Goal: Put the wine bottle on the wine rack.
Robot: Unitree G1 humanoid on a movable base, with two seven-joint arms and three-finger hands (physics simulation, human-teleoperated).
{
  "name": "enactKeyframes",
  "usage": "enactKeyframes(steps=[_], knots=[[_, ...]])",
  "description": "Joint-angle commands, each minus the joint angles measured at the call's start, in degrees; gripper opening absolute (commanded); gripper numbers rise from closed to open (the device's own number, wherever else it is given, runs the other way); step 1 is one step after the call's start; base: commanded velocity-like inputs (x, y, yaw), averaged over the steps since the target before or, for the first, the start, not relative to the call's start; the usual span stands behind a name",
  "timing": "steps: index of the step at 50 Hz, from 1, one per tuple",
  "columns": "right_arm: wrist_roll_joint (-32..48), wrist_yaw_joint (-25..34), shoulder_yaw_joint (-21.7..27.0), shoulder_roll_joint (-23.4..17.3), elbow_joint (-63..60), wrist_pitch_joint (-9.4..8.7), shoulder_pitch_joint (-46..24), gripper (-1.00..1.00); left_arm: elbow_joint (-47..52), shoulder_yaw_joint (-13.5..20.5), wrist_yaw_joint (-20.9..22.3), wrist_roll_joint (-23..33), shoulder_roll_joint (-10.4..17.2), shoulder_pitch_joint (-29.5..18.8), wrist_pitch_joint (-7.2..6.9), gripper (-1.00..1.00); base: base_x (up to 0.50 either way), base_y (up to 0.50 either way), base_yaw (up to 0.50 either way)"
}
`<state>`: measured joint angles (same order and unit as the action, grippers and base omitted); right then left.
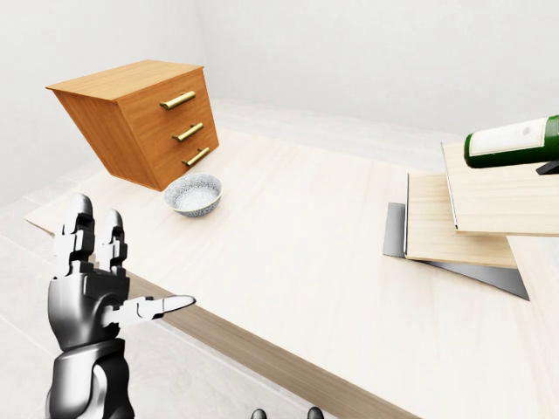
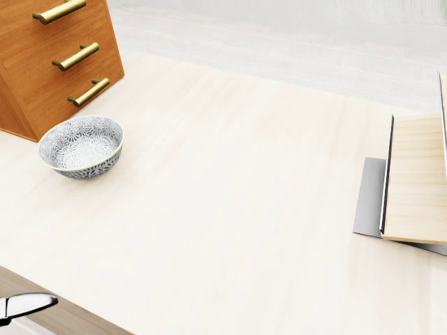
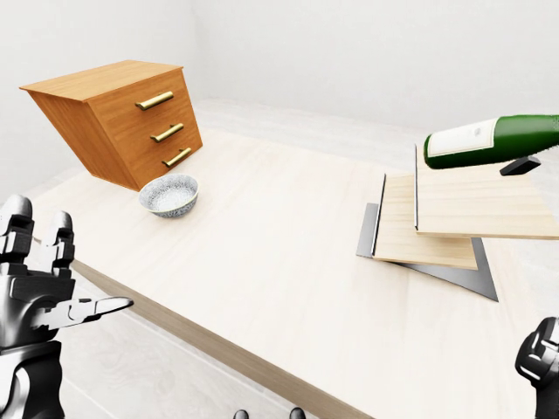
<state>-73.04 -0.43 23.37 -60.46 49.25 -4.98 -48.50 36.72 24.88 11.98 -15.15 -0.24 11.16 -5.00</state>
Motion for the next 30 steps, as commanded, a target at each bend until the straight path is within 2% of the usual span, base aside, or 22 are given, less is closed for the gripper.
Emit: enactKeyframes(steps=[1, 16, 30], knots=[[1.36, 3.02, 0.96, 2.68, 2.0, -0.02, 1.07, -1.0, -1.21, -0.85, 0.16, 0.72, -0.19, 0.12, 0.0, 1.0, 0.0, 0.0, 0.0], [5.03, 8.15, 0.42, 3.96, 5.24, -0.02, 0.89, -1.0, -0.52, -1.0, -0.05, 0.71, -0.12, 0.45, 0.0, 1.0, 0.0, 0.0, 0.0], [8.17, 9.44, 0.79, 3.84, 6.77, -0.02, 0.45, -1.0, -0.46, -0.71, 0.05, 0.67, -0.18, 0.35, 0.0, 1.0, 0.0, 0.0, 0.0]])
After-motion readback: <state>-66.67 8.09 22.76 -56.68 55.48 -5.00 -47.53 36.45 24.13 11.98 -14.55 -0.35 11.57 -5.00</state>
